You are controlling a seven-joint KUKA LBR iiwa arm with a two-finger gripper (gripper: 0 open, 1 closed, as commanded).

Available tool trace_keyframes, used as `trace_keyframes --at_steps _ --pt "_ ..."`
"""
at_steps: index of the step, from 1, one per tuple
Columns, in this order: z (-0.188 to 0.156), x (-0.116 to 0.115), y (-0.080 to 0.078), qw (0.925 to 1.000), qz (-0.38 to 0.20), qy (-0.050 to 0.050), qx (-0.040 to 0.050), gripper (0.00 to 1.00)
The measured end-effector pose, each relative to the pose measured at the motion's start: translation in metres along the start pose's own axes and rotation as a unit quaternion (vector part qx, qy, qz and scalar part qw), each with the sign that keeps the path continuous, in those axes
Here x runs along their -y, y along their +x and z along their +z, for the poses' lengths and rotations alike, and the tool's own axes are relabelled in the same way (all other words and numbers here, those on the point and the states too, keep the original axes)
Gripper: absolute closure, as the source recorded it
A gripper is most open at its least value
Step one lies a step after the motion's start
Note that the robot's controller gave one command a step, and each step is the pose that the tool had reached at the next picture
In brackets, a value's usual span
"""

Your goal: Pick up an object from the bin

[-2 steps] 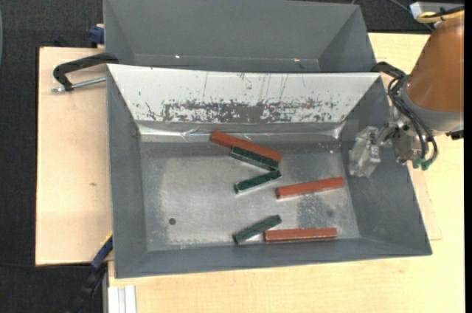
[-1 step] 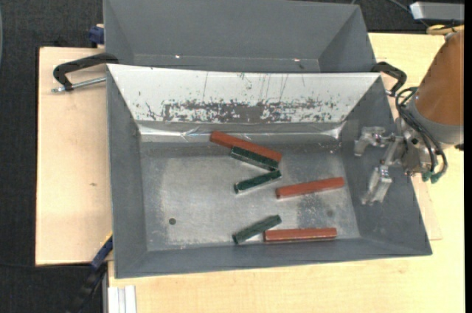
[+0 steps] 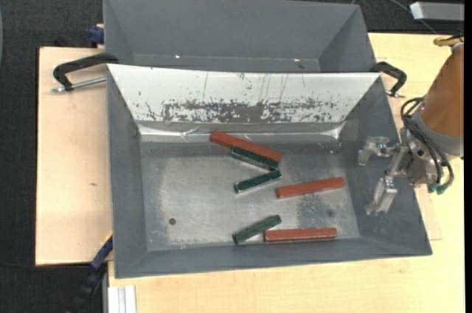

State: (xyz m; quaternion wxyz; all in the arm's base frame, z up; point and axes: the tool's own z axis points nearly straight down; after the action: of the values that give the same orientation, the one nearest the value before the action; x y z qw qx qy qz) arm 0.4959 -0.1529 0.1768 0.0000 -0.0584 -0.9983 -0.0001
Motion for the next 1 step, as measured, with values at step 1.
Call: trace_keyframes --at_steps 1 --pt "0.0387 -0.0060 -0.0082 0.9987 0.051 0.000 0.0028 0.00"
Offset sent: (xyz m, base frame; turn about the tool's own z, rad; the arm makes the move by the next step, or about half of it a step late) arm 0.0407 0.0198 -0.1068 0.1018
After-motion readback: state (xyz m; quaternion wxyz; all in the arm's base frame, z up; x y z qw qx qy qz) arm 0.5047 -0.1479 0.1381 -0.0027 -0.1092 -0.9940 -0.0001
